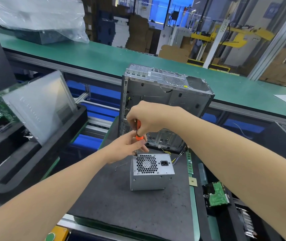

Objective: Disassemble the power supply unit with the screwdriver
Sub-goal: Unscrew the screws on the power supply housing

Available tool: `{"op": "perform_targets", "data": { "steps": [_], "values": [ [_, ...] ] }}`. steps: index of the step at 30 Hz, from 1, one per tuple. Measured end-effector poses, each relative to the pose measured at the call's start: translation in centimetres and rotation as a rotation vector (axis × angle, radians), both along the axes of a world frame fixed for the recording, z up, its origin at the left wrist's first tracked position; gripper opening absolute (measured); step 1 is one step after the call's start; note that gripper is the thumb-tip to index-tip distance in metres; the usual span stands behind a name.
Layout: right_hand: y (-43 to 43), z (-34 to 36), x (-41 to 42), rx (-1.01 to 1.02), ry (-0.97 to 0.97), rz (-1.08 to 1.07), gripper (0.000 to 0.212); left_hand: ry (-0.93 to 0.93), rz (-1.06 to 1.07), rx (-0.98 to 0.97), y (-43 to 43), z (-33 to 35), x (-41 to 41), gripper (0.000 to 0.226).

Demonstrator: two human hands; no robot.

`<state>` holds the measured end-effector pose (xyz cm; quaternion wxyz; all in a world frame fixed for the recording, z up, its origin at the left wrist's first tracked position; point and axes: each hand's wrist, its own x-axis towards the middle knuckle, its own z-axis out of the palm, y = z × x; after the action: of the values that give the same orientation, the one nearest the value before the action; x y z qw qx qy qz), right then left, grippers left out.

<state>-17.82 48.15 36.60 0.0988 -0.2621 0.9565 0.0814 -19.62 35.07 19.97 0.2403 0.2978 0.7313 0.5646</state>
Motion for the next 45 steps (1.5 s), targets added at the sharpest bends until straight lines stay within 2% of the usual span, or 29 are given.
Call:
{"op": "perform_targets", "data": {
  "steps": [3, 5, 9, 11, 13, 15, 17, 21, 24, 27, 34, 45],
  "values": [
    [0.1, 0.0, -0.1, 0.045, -0.074, 0.087, 0.025, -0.022, -0.010, -0.002, -0.1, -0.2, 0.0, 0.018],
    [0.1, -0.3, 0.0, 0.034, -0.082, 0.093, 0.029, -0.026, -0.008, -0.015, -0.1, -0.3, -0.1, 0.024],
    [0.1, -0.5, 0.1, 0.026, -0.037, 0.109, 0.011, -0.017, -0.018, -0.025, -0.1, -0.4, -0.3, 0.023],
    [0.0, -1.0, 0.4, 0.006, 0.064, 0.028, 0.024, -0.003, -0.021, -0.022, 0.0, -0.4, -0.3, 0.009],
    [-0.3, -2.0, 0.5, -0.005, 0.260, -0.147, 0.048, 0.001, -0.007, -0.021, 0.0, -0.4, -0.4, 0.011],
    [-0.7, -2.8, 0.5, -0.036, 0.353, -0.293, 0.059, 0.017, 0.002, -0.029, 0.0, -0.5, -0.4, 0.012],
    [-0.7, -3.1, 0.4, -0.105, 0.279, -0.343, 0.054, 0.062, 0.004, -0.049, -0.2, -0.6, -0.4, 0.014],
    [-0.5, -2.5, 0.3, -0.164, 0.158, -0.248, 0.039, 0.224, 0.087, -0.142, -1.1, -1.8, -0.7, 0.043],
    [-0.4, -2.0, 0.4, -0.147, 0.109, -0.157, 0.026, 0.385, 0.138, -0.272, -1.5, -3.1, -0.6, 0.032],
    [-0.1, -1.2, 0.7, -0.152, 0.038, -0.090, 0.012, 0.440, 0.190, -0.292, -1.4, -3.9, -0.2, 0.019],
    [0.3, -0.9, 1.0, -0.149, -0.052, -0.071, 0.021, 0.485, 0.221, -0.297, -0.5, -4.3, -0.2, 0.009],
    [0.5, 0.6, 1.7, -0.228, 0.006, -0.131, 0.018, 0.602, -0.017, -0.557, 0.3, -4.0, 0.1, 0.009]
  ]
}}
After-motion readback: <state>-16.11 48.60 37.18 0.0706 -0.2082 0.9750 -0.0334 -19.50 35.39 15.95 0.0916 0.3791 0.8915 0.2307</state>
